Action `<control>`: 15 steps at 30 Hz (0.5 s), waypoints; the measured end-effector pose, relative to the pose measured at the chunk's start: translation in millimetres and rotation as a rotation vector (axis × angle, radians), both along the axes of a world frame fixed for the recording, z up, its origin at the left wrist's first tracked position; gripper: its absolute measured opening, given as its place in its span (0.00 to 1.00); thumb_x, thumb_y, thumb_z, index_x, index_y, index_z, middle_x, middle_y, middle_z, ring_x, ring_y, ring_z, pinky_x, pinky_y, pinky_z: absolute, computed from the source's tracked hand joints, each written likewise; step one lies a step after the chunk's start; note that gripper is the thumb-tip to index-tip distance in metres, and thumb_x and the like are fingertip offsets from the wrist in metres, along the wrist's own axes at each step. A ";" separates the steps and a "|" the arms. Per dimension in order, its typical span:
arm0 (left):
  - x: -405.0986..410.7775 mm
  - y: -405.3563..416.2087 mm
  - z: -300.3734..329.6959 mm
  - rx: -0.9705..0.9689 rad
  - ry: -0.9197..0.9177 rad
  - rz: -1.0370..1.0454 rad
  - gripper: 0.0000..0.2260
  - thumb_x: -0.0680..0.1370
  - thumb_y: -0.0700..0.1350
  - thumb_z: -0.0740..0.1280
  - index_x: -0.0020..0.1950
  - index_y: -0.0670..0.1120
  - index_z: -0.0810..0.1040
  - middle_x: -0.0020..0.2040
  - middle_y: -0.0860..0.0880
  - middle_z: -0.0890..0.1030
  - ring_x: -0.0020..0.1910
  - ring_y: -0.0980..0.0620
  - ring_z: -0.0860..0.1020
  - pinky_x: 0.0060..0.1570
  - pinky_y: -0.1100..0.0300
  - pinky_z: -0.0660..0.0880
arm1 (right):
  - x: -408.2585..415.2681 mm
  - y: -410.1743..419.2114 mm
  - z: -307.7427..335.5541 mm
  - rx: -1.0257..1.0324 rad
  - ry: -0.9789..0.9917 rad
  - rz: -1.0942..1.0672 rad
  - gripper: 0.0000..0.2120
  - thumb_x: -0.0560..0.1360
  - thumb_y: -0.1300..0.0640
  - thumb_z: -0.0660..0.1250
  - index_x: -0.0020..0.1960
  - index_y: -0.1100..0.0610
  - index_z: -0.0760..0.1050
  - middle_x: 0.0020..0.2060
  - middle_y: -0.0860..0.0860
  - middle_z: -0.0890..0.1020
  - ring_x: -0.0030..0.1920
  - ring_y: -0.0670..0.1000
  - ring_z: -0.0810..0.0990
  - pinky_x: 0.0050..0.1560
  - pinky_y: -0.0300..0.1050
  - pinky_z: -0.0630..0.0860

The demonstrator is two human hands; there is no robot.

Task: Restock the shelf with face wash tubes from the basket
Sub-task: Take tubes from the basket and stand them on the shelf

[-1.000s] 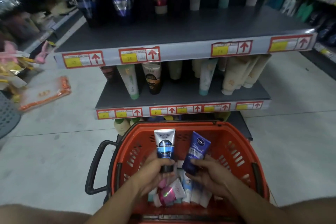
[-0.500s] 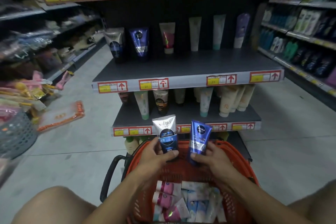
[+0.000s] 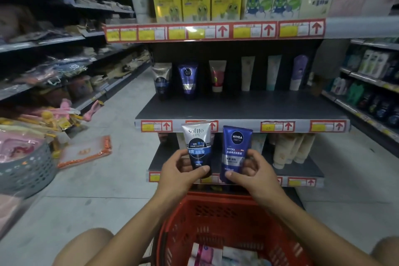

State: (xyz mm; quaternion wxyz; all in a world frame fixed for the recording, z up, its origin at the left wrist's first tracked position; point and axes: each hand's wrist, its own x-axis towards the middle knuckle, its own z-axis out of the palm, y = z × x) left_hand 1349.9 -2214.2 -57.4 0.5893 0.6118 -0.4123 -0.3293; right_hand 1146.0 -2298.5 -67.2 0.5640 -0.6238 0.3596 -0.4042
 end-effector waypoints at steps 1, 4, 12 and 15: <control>4.5 -1.7 5.6 -0.009 -0.018 0.017 0.22 0.70 0.42 0.81 0.61 0.52 0.81 0.51 0.53 0.88 0.52 0.54 0.86 0.51 0.57 0.83 | 3.7 -2.2 4.8 -0.020 0.005 -0.001 0.29 0.68 0.63 0.81 0.64 0.50 0.73 0.54 0.51 0.86 0.54 0.49 0.86 0.53 0.48 0.83; 20.1 -8.5 22.0 -0.027 -0.066 0.067 0.21 0.70 0.42 0.81 0.60 0.52 0.81 0.49 0.53 0.88 0.50 0.56 0.86 0.50 0.57 0.83 | 17.6 -11.3 19.6 -0.065 0.033 -0.009 0.28 0.67 0.62 0.81 0.63 0.50 0.74 0.51 0.49 0.86 0.52 0.47 0.86 0.50 0.44 0.83; 70.5 -35.2 63.0 -0.071 -0.238 0.151 0.21 0.69 0.42 0.82 0.60 0.52 0.81 0.47 0.56 0.87 0.45 0.63 0.84 0.44 0.67 0.81 | 70.3 -45.3 59.3 -0.185 0.048 -0.016 0.28 0.67 0.65 0.80 0.62 0.52 0.74 0.49 0.51 0.86 0.49 0.45 0.86 0.45 0.37 0.81; 91.2 -48.0 72.4 -0.067 -0.301 0.188 0.25 0.69 0.45 0.83 0.63 0.52 0.80 0.51 0.57 0.86 0.48 0.61 0.84 0.50 0.60 0.84 | 91.6 -60.8 72.1 -0.235 0.061 -0.038 0.28 0.67 0.61 0.81 0.62 0.50 0.74 0.51 0.49 0.86 0.51 0.45 0.86 0.48 0.42 0.82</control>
